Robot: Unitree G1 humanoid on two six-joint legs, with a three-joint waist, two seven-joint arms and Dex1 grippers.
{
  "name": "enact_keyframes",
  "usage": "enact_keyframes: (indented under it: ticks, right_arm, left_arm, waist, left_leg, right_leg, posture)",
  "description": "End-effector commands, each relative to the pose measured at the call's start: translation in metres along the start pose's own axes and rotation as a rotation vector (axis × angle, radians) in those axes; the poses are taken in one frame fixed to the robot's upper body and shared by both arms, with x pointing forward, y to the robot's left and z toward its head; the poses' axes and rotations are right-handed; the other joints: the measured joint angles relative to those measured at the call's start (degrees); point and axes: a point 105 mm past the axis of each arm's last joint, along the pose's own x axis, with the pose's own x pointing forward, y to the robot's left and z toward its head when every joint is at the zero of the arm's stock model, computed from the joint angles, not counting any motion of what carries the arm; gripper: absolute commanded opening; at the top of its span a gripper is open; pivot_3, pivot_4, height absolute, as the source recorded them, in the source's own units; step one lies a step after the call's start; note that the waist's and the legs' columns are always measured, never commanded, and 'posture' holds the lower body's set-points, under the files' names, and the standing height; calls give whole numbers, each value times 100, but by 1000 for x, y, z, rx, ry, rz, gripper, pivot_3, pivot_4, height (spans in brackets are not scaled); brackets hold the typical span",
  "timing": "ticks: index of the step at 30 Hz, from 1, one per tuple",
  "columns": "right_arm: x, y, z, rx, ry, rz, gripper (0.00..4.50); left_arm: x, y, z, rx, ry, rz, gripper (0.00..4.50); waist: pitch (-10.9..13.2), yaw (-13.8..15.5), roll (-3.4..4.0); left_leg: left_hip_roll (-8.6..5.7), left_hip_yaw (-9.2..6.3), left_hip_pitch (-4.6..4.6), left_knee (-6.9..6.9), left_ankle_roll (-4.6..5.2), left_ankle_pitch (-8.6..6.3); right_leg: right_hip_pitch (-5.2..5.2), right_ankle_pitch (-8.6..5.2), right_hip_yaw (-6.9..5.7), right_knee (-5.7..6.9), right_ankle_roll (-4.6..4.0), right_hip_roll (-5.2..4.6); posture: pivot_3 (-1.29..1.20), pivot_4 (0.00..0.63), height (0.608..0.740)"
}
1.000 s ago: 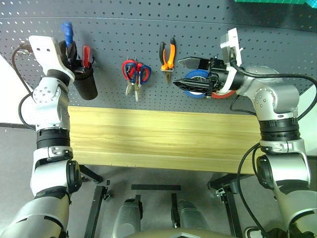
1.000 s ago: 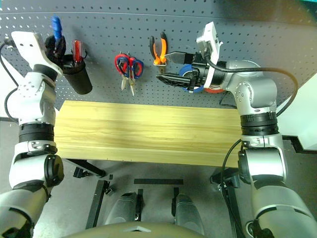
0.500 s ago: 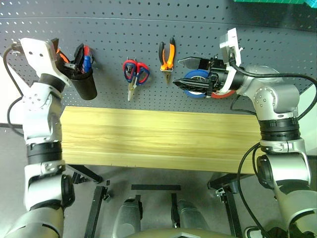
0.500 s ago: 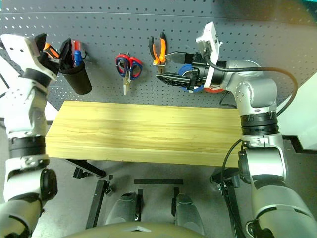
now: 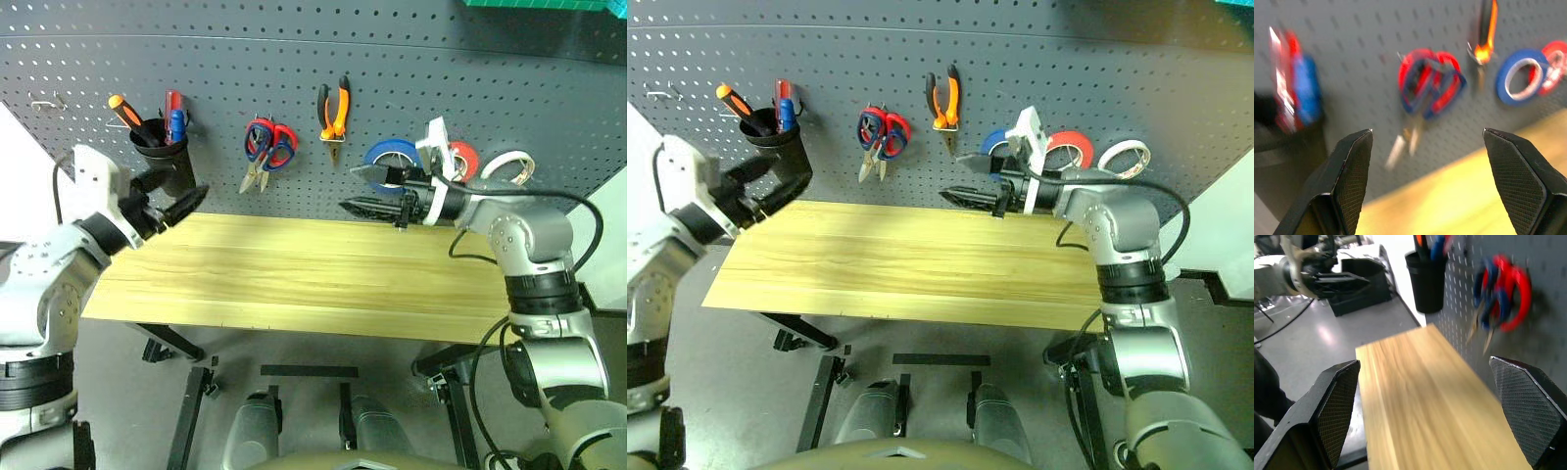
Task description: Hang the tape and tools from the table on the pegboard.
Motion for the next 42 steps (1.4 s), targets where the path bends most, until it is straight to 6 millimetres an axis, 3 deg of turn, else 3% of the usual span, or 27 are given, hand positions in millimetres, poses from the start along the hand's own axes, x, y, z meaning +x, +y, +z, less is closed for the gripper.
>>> enact_keyframes:
  ticks: [1, 5, 9, 19, 26, 42]
  right_arm:
    - [-13, -1, -6, -34, 21, -38, 4500]
    - [-22, -8, -21, -27, 56, -79, 4500]
    - [-27, -15, -30, -49, 84, -127, 4500]
    - [-31, -16, -33, -42, 89, -142, 4500]
    - [-33, -20, -31, -46, 80, -160, 4500]
    - [-43, -27, -31, -71, 105, -162, 4500]
  left_arm:
    - [2, -14, -22, 43, 28, -97, 3763]
    - [5, -28, -40, 68, 51, -199, 3763]
    - [6, -27, -47, 67, 49, -222, 3763]
    - [14, -21, -38, 52, 4, -194, 3763]
    - [18, -27, -34, 48, -6, -212, 3763]
    - [14, -33, -44, 34, 36, -292, 3763]
  waist:
    - [-4, -8, 7]
    - [-5, -35, 9]
    - [-9, -69, 16]
    - [-12, -165, 21]
    - [-13, -162, 21]
    - [-19, -165, 27]
  left_leg:
    - [0, 1, 2, 0, 0, 0]
    - [0, 3, 8, -1, 1, 0]
    - [5, 4, 10, -1, 2, -1]
    - [6, 3, 13, 0, 9, -5]
    - [5, 4, 13, 0, 9, -4]
    - [5, 5, 13, 0, 8, -4]
  right_leg:
    - [1, 0, 0, -1, 0, 0]
    - [7, 0, 4, -3, 0, 5]
    - [8, 0, 8, -3, -1, 13]
    - [10, 0, 12, -2, 0, 11]
    - [10, 0, 13, -2, 0, 10]
    - [10, 0, 13, -2, 0, 10]
  posture:
    - [135, 104, 740]
    - [108, 102, 740]
    - [90, 107, 740]
    - [76, 107, 740]
    - [70, 95, 740]
    - [60, 97, 740]
